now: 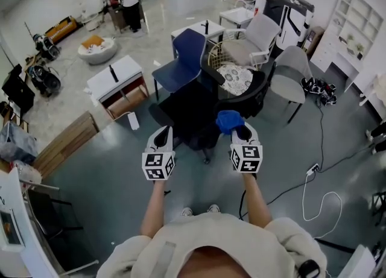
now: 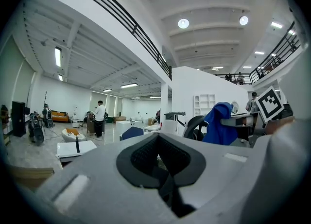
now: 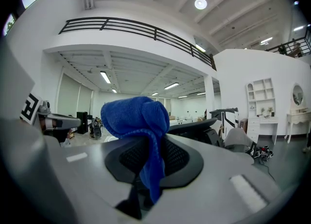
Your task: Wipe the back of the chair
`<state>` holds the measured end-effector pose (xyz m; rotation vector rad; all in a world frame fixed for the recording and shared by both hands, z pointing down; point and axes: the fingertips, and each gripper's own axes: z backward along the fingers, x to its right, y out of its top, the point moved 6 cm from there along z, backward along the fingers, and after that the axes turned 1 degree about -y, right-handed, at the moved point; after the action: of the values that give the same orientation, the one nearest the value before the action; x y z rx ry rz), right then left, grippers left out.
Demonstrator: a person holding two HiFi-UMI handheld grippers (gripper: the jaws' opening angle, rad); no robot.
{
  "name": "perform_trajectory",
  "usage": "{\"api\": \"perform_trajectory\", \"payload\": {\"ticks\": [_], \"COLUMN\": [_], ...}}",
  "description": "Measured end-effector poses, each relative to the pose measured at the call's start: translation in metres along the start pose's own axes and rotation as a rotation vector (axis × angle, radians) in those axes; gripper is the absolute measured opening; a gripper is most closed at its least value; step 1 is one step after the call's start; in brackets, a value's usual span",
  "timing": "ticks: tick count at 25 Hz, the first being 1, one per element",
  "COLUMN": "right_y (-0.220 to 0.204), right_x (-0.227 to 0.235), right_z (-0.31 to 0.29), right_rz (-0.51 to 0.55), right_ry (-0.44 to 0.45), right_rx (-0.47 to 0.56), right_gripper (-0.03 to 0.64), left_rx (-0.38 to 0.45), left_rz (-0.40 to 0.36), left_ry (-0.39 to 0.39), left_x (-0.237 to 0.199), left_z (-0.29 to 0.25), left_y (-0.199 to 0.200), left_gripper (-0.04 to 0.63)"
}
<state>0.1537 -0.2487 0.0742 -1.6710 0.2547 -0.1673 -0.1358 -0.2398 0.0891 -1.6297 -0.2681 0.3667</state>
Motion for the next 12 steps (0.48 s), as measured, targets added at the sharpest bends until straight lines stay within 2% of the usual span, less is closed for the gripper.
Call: {"api": "perform_trajectory", "payload": {"ticks": [12], "right_y": [-0.009], "right_x": [0.003], "right_z": [-0.003], "right_rz": [-0.007], "right_ry": [0.000], "right_rx": [-0.028], "right_gripper": [0.069], "left_rx": [-0.028], "left_rz": [0.015], "left_ry": [0.015], "left_x": [0.000], "left_z": [-0.001], "left_y": [-0.013], "left_gripper": [0.005]}}
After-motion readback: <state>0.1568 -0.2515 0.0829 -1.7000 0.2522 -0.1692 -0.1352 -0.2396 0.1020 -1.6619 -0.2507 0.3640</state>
